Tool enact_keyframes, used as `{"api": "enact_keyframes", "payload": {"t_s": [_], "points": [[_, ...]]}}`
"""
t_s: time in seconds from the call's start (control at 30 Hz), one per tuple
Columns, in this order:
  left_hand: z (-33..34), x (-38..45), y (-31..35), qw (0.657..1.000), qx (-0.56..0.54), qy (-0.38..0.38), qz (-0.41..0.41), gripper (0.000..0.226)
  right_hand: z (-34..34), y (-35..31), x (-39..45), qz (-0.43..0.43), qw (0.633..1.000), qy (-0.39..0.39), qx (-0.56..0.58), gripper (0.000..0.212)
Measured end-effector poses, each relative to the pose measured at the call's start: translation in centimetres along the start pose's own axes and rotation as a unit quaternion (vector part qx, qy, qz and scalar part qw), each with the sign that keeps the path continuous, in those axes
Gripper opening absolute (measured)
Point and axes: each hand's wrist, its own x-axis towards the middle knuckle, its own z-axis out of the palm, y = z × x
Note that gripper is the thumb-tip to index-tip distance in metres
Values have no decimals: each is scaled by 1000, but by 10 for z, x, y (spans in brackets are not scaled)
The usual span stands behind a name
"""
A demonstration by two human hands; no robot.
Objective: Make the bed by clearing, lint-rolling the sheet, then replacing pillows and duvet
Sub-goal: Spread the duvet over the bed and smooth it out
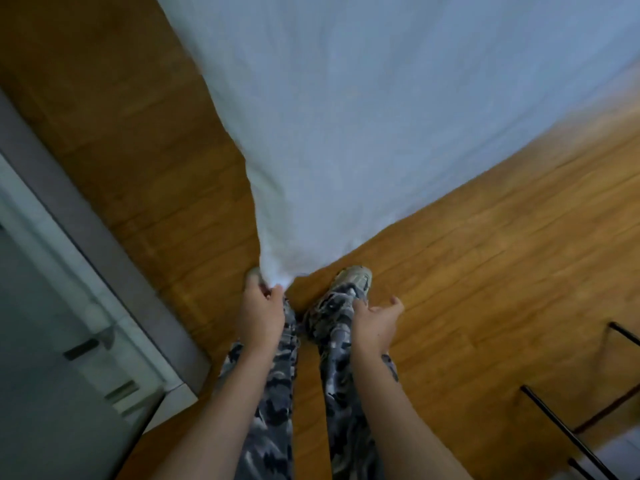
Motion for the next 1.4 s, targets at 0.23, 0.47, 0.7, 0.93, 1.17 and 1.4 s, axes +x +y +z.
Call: {"api": "enact_keyframes", "payload": {"t_s": [0.23,0.47,0.7,0.93,1.17,1.4], "points": [[-15,7,79,887,54,248,384,41,1,-57,-17,-360,931,49,29,60],[-7,41,135,780,356,131,498,55,4,-155,11,-630,762,81,-128,48],[-36,-30,102,811,487,-36,322,68,-86,-119,23,-550,728,-169,-372,58],[-65,-166,164,804,534,-107,240,48,-265,-83,-8,-350,843,-267,-308,47],[-17,-258,301,808,481,-86,329,47,-427,-91,-5,-303,920,-180,-169,44],[72,-302,430,791,421,-126,426,40,-523,-149,51,-251,957,-138,-49,44]]}}
